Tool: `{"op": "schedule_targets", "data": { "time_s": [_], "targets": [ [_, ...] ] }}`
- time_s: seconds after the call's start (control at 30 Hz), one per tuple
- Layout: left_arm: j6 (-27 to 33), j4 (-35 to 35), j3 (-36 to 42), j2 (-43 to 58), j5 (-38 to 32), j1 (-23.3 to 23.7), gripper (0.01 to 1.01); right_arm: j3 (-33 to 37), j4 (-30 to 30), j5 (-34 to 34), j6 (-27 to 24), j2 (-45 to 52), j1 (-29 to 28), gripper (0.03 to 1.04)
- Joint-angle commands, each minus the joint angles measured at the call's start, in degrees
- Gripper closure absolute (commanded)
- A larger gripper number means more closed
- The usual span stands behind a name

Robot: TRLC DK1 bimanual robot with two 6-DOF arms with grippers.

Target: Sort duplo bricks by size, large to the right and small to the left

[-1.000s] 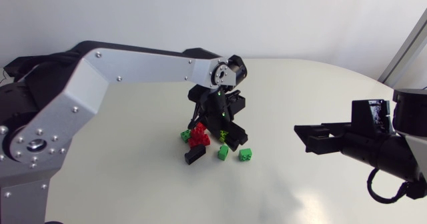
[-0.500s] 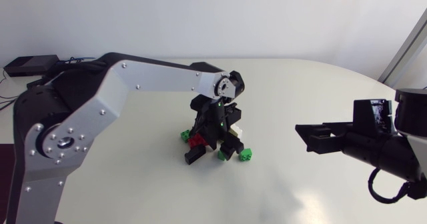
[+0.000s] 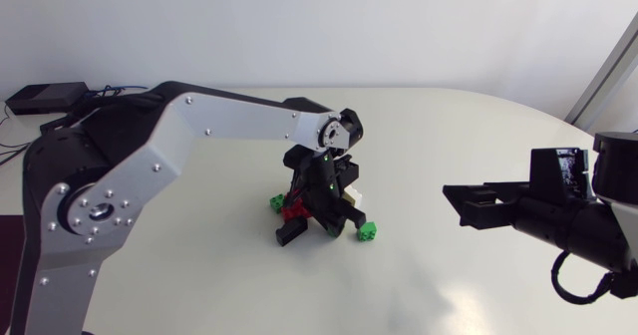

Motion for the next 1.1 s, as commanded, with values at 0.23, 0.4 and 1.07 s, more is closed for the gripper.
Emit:
{"op": "schedule_targets", "data": {
  "time_s": [0.23,0.4,1.07],
  "targets": [
    [-0.6,1.7,-5.3,-6.0,-4.2,-0.5,0.841,-1.2,-0.3,0.0,0.6,-0.5,-0.1,0.07],
    [0.8,1.2,-11.8,-18.7,-6.0,1.7,0.839,-1.1,-0.1,0.0,-0.1,-0.5,-0.2,0.07],
    [15.6,15.7,-57.8,-44.5,-11.2,27.4,0.793,8.0,1.2,3.3,0.7,17.2,14.0,0.07]
  ]
}}
